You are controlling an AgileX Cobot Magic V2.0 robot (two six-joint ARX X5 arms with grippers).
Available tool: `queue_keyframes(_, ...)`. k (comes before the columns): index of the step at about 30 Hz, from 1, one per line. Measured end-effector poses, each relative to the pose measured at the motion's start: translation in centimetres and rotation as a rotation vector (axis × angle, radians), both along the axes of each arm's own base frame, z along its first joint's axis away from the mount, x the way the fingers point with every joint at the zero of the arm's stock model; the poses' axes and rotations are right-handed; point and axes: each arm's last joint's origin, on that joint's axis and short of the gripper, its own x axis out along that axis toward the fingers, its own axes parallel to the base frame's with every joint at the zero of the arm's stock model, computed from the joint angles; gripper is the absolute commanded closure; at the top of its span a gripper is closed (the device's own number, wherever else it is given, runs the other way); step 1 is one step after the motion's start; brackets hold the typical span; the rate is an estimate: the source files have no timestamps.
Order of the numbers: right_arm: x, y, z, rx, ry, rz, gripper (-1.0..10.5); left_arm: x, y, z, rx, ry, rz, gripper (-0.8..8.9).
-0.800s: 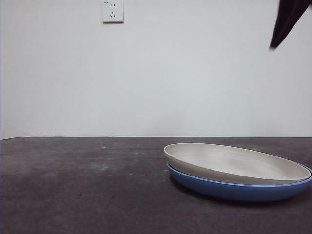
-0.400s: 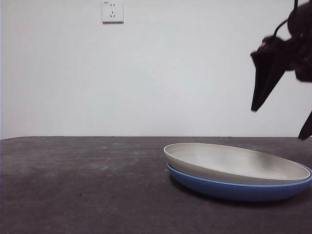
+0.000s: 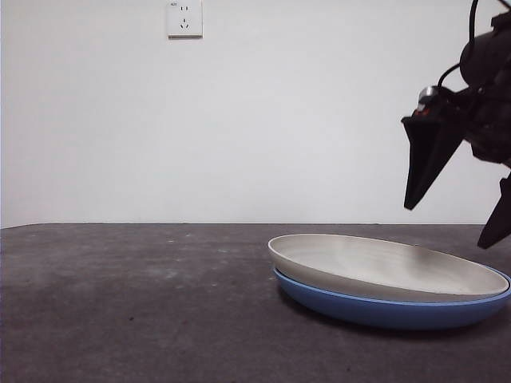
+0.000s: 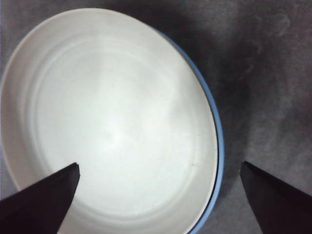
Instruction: Pick up the white plate, put it on the blue plate, put it on desk
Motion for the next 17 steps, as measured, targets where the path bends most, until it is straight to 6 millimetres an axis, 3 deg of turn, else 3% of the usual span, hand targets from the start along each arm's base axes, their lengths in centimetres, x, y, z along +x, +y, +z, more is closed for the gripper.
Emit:
queue_keyframes(6,0.9,0.1,-1.9,-0.004,0.039,0.002,3.7,0.0,0.0,0.0,0.000,0.001,0.001,2.19)
queue_keyframes(17,1.7,0.2,-3.6,-0.005,0.066,0.003,6.1,0.0,0.0,0.0,-0.002,0.002,0.002,2.19)
